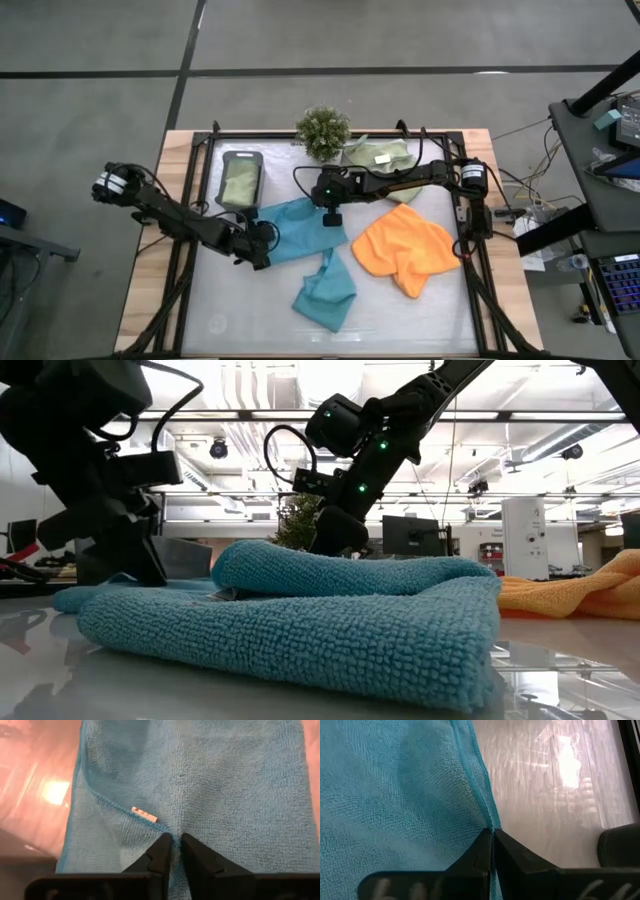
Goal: Fold microfiber towels
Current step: Fold the left blue microfiber cloth
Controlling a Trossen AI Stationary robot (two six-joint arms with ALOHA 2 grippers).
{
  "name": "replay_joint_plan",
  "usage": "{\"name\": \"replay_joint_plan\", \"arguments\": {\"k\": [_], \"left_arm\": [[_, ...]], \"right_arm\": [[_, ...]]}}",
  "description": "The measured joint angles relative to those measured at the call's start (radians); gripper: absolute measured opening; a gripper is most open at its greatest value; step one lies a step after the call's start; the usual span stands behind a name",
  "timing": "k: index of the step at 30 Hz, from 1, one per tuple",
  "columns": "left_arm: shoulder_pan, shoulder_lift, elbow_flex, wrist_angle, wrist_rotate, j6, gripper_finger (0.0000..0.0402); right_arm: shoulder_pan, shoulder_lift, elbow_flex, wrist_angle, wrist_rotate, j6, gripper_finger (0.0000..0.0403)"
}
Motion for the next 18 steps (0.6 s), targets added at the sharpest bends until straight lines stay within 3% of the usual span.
{"name": "replay_joint_plan", "arguments": {"k": [7, 18], "left_arm": [[0.013, 0.01, 0.001, 0.0, -0.011, -0.001, 0.0075], [0.016, 0.01, 0.003, -0.018, -0.003, -0.001, 0.0078]], "right_arm": [[0.0, 0.0, 0.0, 0.0, 0.0, 0.0, 0.0009], [0.0, 0.0, 0.0, 0.0, 0.0, 0.0, 0.0009]]}}
